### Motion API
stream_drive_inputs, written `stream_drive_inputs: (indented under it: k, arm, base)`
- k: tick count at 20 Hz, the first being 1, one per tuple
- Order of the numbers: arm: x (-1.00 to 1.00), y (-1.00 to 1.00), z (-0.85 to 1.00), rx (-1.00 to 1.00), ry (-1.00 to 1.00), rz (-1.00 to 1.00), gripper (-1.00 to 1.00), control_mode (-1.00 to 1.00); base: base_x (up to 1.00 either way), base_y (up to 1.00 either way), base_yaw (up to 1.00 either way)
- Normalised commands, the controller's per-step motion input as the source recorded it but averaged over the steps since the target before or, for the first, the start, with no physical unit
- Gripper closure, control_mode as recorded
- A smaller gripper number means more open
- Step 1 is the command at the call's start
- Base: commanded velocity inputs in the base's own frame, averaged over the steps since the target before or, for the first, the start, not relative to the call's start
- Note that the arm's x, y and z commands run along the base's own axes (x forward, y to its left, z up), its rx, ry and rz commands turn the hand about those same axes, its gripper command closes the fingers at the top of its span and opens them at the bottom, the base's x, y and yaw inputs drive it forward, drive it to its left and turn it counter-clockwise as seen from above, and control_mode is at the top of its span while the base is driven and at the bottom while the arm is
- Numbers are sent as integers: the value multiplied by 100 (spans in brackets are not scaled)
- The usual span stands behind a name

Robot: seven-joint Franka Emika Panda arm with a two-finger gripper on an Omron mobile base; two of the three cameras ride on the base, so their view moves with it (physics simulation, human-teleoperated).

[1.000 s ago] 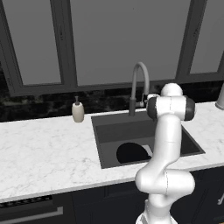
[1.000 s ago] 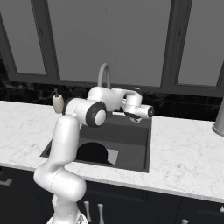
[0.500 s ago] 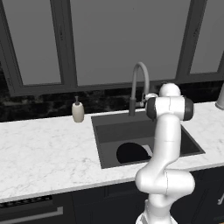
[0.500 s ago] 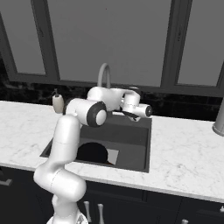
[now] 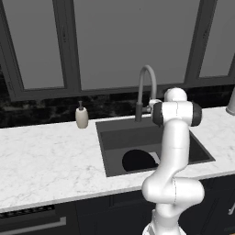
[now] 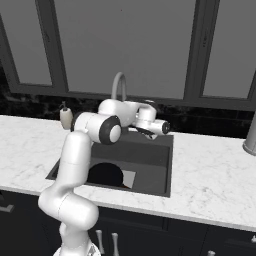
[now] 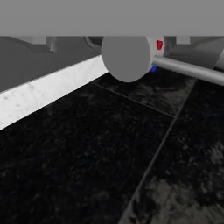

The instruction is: Pick the pan and sponge and place them into the sink. Then turn on the water.

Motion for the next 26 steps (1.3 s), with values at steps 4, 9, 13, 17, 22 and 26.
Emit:
stream_drive_inputs:
  k: [4, 9, 13, 17, 22, 26]
  arm:
    - [24, 18, 0, 0, 0, -1, -100, -100]
    - [25, 14, -1, 0, 0, -1, -100, -100]
    - [4, 0, -2, 0, 0, -1, -100, -100]
    - [9, 0, -18, 1, 1, -5, 100, -100]
    - [5, 0, -1, 1, 5, -1, 100, -100]
    - [0, -7, 0, 12, 0, 0, 100, -100]
  base:
    - [0, 0, 0]
    - [0, 0, 0]
    - [0, 0, 0]
    - [0, 0, 0]
    - [0, 0, 0]
    - [0, 0, 0]
